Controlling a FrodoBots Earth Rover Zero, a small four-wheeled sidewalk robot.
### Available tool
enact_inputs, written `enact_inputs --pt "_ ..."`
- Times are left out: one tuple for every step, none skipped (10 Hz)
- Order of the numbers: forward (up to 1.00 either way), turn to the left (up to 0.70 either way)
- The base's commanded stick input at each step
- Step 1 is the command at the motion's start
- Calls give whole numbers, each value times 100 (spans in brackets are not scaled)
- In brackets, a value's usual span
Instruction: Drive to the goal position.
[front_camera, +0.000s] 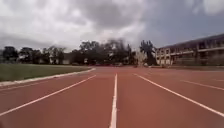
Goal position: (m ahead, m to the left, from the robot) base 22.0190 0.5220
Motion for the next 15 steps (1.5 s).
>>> enact_inputs --pt "60 0" --pt "60 0" --pt "60 0" --pt "60 0" --pt "60 0" --pt "60 0" --pt "60 0" --pt "60 0" --pt "60 0" --pt "60 0" --pt "60 0" --pt "60 0" --pt "60 0" --pt "60 0" --pt "60 0"
